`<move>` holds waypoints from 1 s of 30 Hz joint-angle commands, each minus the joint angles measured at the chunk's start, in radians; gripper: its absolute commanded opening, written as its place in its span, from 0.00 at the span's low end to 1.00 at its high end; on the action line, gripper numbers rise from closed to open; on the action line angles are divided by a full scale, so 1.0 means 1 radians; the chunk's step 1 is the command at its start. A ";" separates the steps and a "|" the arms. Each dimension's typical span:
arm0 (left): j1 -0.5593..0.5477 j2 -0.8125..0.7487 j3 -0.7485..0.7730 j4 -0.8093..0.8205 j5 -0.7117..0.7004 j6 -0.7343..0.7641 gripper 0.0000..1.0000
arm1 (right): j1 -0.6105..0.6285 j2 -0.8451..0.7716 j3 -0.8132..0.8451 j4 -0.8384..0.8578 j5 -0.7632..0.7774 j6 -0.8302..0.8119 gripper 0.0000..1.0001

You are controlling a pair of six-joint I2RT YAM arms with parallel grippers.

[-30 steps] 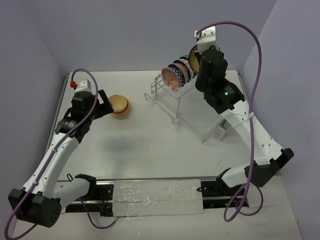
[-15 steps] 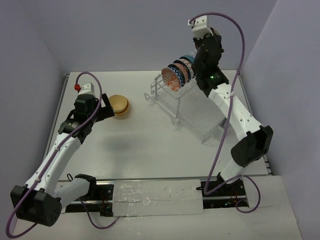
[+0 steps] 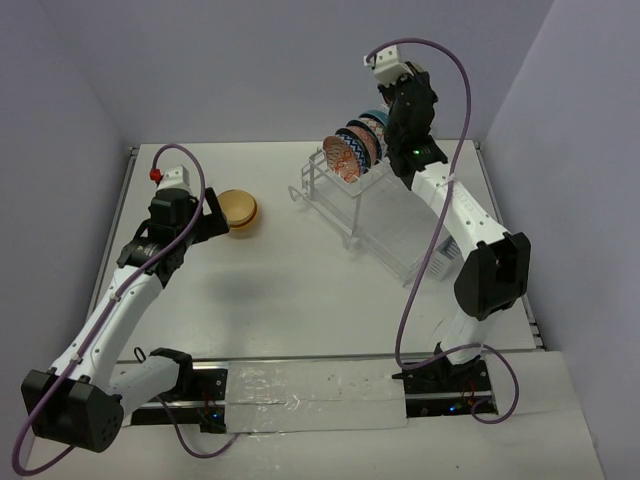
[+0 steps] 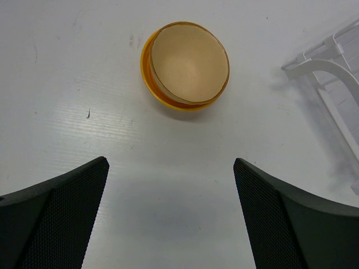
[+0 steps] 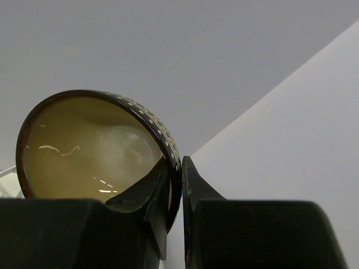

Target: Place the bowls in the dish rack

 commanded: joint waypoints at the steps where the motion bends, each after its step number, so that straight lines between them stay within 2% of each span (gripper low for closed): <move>1: 0.005 0.002 0.008 0.033 -0.005 0.019 0.99 | -0.002 -0.006 -0.017 0.174 -0.034 -0.059 0.00; 12: 0.005 0.005 0.006 0.035 0.000 0.020 0.99 | -0.002 0.017 -0.099 0.276 -0.022 -0.145 0.00; 30: 0.006 0.000 0.008 0.039 0.008 0.022 0.98 | 0.007 0.000 -0.201 0.276 -0.002 -0.120 0.00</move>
